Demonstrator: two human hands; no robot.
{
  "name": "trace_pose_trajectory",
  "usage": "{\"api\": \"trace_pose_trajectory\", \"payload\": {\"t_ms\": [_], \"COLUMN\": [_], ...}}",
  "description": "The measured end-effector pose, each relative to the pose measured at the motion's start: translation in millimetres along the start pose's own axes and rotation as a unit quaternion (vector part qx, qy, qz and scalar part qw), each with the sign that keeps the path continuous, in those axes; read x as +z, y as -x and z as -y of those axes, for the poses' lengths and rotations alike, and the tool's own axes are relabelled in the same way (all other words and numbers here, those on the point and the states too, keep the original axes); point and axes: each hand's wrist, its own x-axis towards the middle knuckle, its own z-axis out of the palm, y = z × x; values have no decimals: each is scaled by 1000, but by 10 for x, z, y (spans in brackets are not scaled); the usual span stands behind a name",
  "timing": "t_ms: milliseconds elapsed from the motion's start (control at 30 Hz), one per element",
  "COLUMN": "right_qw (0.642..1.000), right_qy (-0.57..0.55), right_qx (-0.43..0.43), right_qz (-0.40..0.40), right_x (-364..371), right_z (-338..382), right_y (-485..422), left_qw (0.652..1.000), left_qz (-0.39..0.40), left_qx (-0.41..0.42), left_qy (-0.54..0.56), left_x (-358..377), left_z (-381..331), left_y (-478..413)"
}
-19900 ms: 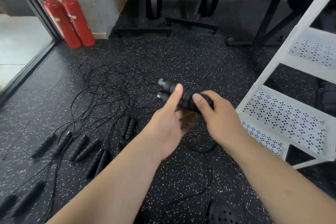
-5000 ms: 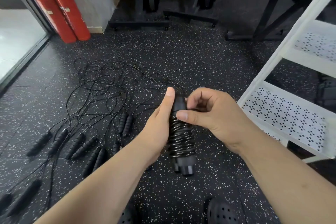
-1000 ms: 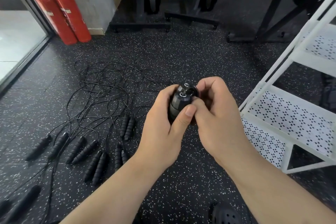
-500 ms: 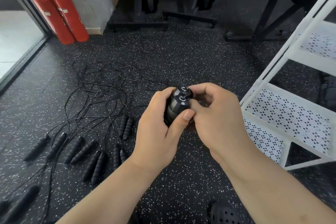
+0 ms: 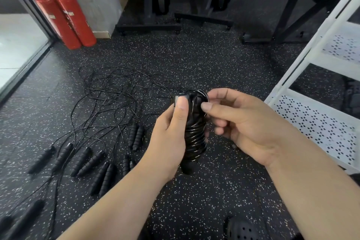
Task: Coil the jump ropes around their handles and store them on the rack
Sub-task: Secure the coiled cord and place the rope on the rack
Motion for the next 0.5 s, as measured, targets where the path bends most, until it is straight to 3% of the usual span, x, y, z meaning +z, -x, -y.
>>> {"api": "trace_pose_trajectory", "payload": {"t_ms": [167,367,500], "right_qw": [995,970,968], "right_qy": [77,178,191], "right_qx": [-55,-132,-128], "right_qz": [-19,-103,-97], "right_x": [5,70,72], "right_z": [-28,-95,-90], "right_y": [49,99,97], "left_qw": [995,998,999], "left_qz": [33,2,-11], "left_qx": [-46,-45,-30], "left_qy": [82,46,6], "left_x": [-42,-17,-29], "left_z": [-12,-16,18], "left_y": [-47,-40,-57]}}
